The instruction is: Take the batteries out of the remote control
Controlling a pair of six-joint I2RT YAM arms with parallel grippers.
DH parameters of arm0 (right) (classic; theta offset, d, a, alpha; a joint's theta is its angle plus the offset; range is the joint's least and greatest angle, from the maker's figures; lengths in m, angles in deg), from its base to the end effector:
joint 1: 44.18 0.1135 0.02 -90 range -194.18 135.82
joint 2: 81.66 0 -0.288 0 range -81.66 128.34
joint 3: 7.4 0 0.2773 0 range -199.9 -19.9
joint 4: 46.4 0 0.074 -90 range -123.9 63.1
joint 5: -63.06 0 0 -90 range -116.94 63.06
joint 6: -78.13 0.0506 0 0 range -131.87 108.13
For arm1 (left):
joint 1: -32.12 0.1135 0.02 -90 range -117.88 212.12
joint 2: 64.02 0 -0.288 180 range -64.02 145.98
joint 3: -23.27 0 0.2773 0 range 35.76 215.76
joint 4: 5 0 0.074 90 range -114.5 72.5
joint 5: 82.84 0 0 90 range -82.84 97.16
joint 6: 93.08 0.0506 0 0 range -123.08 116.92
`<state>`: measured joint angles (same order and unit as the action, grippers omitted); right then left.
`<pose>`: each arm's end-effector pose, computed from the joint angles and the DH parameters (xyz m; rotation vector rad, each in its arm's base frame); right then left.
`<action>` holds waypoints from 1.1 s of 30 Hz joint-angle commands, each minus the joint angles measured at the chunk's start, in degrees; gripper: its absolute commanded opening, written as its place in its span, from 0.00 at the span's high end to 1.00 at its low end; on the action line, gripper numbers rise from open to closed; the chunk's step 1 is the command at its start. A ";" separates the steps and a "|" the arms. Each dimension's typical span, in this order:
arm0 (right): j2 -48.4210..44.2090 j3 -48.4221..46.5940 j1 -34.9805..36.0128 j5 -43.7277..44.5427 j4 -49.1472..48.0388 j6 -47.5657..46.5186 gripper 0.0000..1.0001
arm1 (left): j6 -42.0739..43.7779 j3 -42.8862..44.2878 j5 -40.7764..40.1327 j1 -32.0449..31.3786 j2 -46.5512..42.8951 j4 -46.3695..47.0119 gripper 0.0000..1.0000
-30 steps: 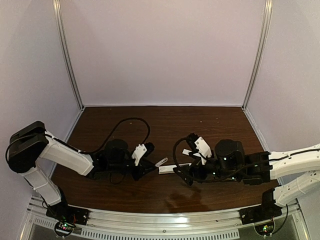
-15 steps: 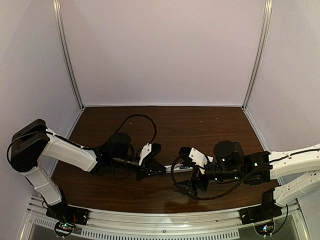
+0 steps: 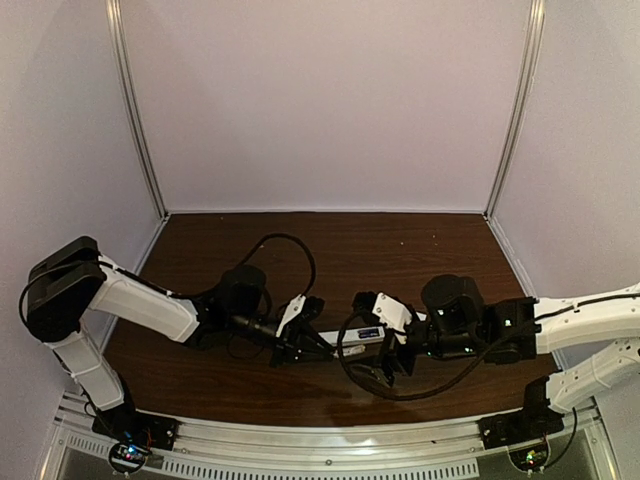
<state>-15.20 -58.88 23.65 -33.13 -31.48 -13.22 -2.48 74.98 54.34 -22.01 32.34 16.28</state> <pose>0.1008 0.2619 0.2439 -1.3021 1.7673 0.7950 0.1742 -0.3043 0.1619 1.4534 1.5381 -1.3951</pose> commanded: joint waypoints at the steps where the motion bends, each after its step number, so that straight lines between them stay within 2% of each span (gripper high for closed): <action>1: 3.19 -3.05 -0.51 -2.10 1.56 -2.11 0.05 | 1.98 2.24 4.74 -0.19 1.01 1.14 1.00; 7: 7.34 -5.12 -0.90 -5.50 1.94 -3.45 0.21 | 1.81 3.27 6.37 -0.19 2.15 1.22 1.00; 16: 8.60 -5.76 -1.48 -7.35 2.31 -4.28 0.59 | 2.64 4.66 7.37 -0.10 3.40 0.41 1.00; 20: 8.39 -5.35 -1.63 -7.43 2.62 -4.19 0.67 | 2.98 4.95 7.60 -0.10 3.65 0.15 1.00; 22: 8.18 -5.15 -1.65 -7.47 2.57 -4.17 0.68 | 3.00 5.19 7.83 -0.10 3.92 0.15 1.00; 25: 8.32 -5.14 -1.78 -7.28 2.92 -3.97 0.64 | 3.00 5.28 8.35 -0.09 4.04 0.15 1.00; 30: 8.53 -5.13 -1.74 -8.05 2.64 -3.81 0.64 | 2.92 5.33 8.78 -0.10 3.94 0.28 1.00; 33: 8.88 -5.14 -1.79 -8.23 2.57 -3.69 0.60 | 2.66 5.20 9.43 -0.09 3.93 0.61 1.00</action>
<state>-6.61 -63.52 22.19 -40.46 -29.56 -17.46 -0.51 78.79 61.68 -22.01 35.47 15.39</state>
